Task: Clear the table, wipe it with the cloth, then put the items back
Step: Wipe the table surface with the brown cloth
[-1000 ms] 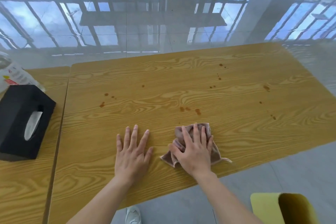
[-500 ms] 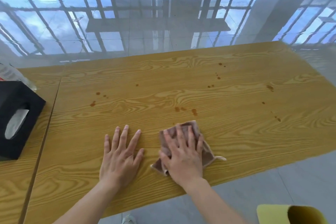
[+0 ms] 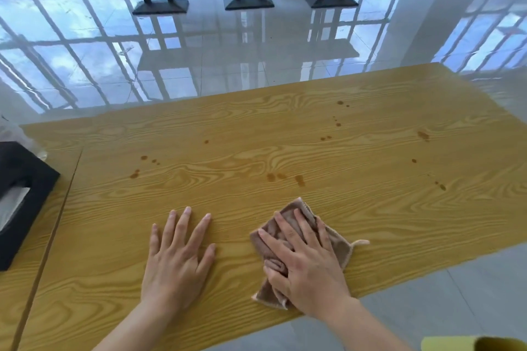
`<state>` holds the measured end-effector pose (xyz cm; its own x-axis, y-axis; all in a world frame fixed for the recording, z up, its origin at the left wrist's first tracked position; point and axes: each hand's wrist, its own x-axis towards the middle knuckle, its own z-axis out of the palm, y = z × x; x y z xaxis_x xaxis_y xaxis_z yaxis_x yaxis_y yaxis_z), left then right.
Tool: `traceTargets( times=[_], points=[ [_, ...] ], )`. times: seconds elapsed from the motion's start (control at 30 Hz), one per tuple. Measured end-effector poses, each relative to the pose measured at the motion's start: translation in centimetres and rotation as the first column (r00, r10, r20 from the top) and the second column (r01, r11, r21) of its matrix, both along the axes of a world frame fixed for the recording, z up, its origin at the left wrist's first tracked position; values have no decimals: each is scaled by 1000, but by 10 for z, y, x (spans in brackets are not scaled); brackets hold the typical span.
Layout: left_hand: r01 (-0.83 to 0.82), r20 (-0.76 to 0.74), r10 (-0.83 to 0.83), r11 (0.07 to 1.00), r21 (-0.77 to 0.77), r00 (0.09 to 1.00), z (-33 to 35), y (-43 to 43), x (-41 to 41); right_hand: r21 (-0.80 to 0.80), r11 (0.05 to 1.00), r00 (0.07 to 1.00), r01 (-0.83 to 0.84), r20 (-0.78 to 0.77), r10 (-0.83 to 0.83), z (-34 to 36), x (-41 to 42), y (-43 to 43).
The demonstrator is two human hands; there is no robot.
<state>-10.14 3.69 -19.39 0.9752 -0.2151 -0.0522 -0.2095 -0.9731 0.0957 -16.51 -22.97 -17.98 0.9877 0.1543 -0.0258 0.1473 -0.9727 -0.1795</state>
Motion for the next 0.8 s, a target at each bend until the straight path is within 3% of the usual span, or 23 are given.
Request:
traceTargets(
  times=[0.1, 0.2, 0.37, 0.53, 0.63, 0.73, 0.8],
  points=[
    [-23, 7, 24, 998, -55, 1000, 9, -25, 6, -72, 964, 967, 254, -2, -255, 2, 2, -63],
    [67, 10, -66, 989, -134, 998, 18, -82, 24, -63, 891, 886, 450, -94, -454, 5, 27, -63],
    [133, 8, -133, 988, -82, 991, 7, -131, 30, -47, 987, 987, 156, -40, -158, 4, 1, -68],
    [120, 13, -119, 991, -57, 993, 6, -133, 28, -56, 877, 866, 477, -143, -480, 8, 54, -97],
    [116, -4, -116, 992, -58, 993, 9, -132, 27, -14, 937, 930, 349, -120, -348, 9, 77, -53],
    [120, -10, -121, 991, -64, 993, 11, -130, 27, -33, 985, 982, 169, -82, -171, 10, 43, -60],
    [116, -6, -116, 990, -75, 993, 11, -131, 28, -45, 981, 980, 191, -42, -193, 6, 14, -89]
  ],
)
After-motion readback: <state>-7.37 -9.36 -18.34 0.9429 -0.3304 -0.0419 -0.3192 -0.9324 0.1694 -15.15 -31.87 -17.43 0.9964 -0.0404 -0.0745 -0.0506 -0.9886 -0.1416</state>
